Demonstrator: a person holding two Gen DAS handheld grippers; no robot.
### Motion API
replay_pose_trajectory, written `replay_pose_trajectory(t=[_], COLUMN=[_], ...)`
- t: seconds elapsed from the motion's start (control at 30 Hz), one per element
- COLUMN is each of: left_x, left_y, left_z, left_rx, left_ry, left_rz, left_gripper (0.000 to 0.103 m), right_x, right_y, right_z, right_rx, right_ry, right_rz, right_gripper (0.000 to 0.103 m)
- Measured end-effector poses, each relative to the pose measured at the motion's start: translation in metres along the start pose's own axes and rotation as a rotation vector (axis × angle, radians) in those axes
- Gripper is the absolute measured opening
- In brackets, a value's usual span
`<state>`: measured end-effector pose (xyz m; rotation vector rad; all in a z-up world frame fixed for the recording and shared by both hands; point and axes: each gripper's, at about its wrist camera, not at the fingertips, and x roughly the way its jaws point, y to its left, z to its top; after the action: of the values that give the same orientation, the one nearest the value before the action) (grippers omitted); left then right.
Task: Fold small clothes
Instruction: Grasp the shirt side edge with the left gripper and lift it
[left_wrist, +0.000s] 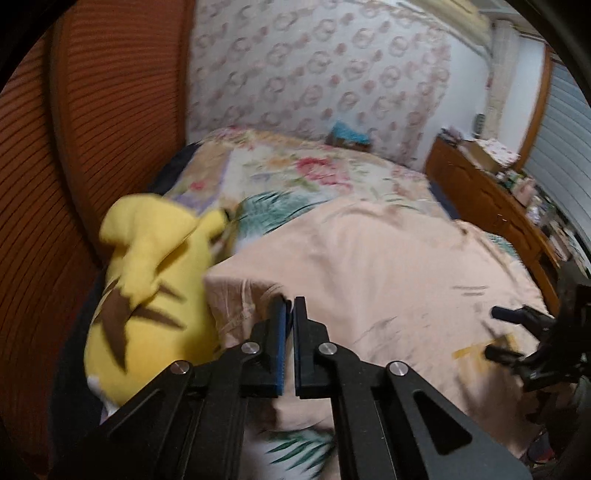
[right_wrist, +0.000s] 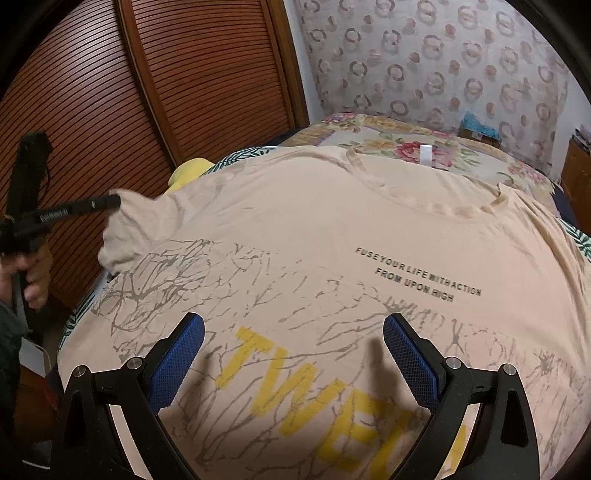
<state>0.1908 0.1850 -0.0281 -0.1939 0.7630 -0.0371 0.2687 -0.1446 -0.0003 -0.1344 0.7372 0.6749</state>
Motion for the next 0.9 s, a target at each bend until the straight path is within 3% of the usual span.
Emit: replay_pose_trajectory(t=[0.2,0.4,0.5,0.57,0.7,0.77,0.83,0.9], left_x=[0.0,0.006,0.006,0.005,0.007,0.011,0.018,0.027], left_y=[-0.064,-0.112,-0.112,-0.107,-0.087,-0.074,-0.059,-0.043], left_z=[0.031,0.033,0.029,0.026,0.013,0.004,-0.007,-0.019], left_rx=[0.13,0.217,0.228,0.226,0.206,0.194,0.18,0.167], left_ry=[-0.01,0.0,0.004,0.003,0.013,0.024,0.051,0.09], left_rz=[-0.135,-0.243,-0.225,-0.211,-0.15,-0.12,-0.085,-0.053], left_gripper=[0.004,0.004,0.005,0.016,0.025,0.044,0.048,0.058], right_x=[-0.019,-0.032,-0.034,-0.037,-0.038,-0.038,-0.035,-0.03], right_y=[-0.001,-0.005,-0.001,0.002,0.01,0.013,0.022,0.029], right_z=[-0.003,-0.015,-0.023,-0.024,-0.02,-0.019,-0.016,-0.014], right_rx=[0.021,0.059,0.066,0.061,0.049,0.035,0.012,-0.008], right_ry=[-0.023,-0.05,-0.042,-0.039,-0.039,-0.036,-0.039,-0.038], right_rz=[-0.036,-0.077,-0.094,-0.101,-0.102,-0.091,-0.076,-0.06], right_gripper=[0.098,0.098,0.098,0.098,0.098,0.098,0.096,0.094])
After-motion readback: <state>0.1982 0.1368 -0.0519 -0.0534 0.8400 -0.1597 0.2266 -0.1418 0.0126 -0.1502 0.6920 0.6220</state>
